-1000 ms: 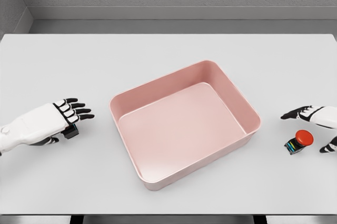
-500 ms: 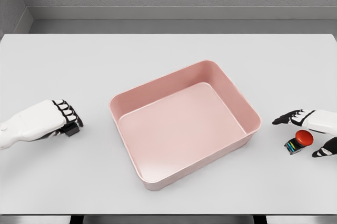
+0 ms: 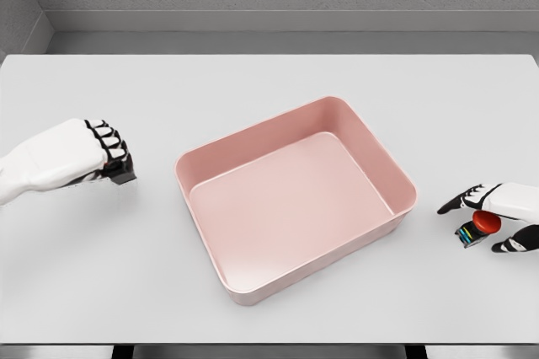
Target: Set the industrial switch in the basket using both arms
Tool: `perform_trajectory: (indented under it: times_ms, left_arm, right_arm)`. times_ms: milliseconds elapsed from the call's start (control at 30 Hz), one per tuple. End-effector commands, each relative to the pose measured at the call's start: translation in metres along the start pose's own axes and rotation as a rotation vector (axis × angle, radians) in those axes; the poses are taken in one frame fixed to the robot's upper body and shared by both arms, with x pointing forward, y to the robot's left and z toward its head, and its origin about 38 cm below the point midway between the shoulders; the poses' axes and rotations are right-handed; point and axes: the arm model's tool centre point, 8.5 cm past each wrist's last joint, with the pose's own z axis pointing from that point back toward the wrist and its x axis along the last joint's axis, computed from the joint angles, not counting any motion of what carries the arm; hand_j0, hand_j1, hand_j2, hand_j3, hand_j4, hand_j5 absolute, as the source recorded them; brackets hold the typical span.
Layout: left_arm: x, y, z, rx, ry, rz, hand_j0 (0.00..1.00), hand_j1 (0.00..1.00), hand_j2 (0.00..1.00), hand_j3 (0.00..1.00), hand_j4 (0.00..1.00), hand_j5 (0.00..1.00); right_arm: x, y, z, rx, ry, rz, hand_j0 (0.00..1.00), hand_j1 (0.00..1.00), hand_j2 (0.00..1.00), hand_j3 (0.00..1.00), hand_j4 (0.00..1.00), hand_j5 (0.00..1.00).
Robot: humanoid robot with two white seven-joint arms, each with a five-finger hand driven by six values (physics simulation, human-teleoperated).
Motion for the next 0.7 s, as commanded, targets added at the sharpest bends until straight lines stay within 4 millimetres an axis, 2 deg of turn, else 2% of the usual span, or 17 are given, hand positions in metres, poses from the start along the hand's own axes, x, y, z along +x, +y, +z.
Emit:
perform_trajectory:
  times_ms: [0, 67, 100, 367, 467, 667]
  left_arm:
    - [0.000, 0.002, 0.000, 0.015, -0.005, 0.025, 0.38, 0.38, 0.38, 0.38, 0.38, 0.38]
    - [-0.003, 0.011, -0.002, 0.037, -0.005, 0.020, 0.38, 0.38, 0.38, 0.38, 0.38, 0.38]
    - [-0.004, 0.012, -0.002, 0.043, -0.005, 0.018, 0.38, 0.38, 0.38, 0.38, 0.38, 0.38]
    - [-0.010, 0.033, -0.010, 0.097, -0.008, -0.019, 0.38, 0.38, 0.38, 0.38, 0.38, 0.38]
    - [-0.008, 0.043, -0.024, 0.123, -0.037, -0.035, 0.38, 0.38, 0.38, 0.38, 0.38, 0.38]
    - [0.004, 0.043, -0.047, 0.170, -0.085, -0.010, 0.38, 0.38, 0.38, 0.38, 0.38, 0.38]
  right_arm:
    - [0.000, -0.001, 0.001, -0.003, 0.002, -0.004, 0.80, 0.80, 0.80, 0.80, 0.80, 0.80]
    - [0.000, -0.001, 0.001, -0.003, 0.002, -0.004, 0.77, 0.77, 0.77, 0.77, 0.77, 0.77]
    - [-0.001, -0.001, 0.002, -0.003, 0.005, -0.004, 0.72, 0.72, 0.72, 0.72, 0.72, 0.72]
    - [-0.001, 0.000, 0.001, -0.003, 0.003, -0.007, 0.67, 0.67, 0.67, 0.67, 0.67, 0.67]
    - [-0.001, 0.000, 0.001, -0.003, 0.003, -0.007, 0.64, 0.64, 0.64, 0.64, 0.64, 0.64]
    - [-0.002, 0.000, 0.001, -0.002, 0.007, -0.006, 0.56, 0.56, 0.56, 0.56, 0.56, 0.56]
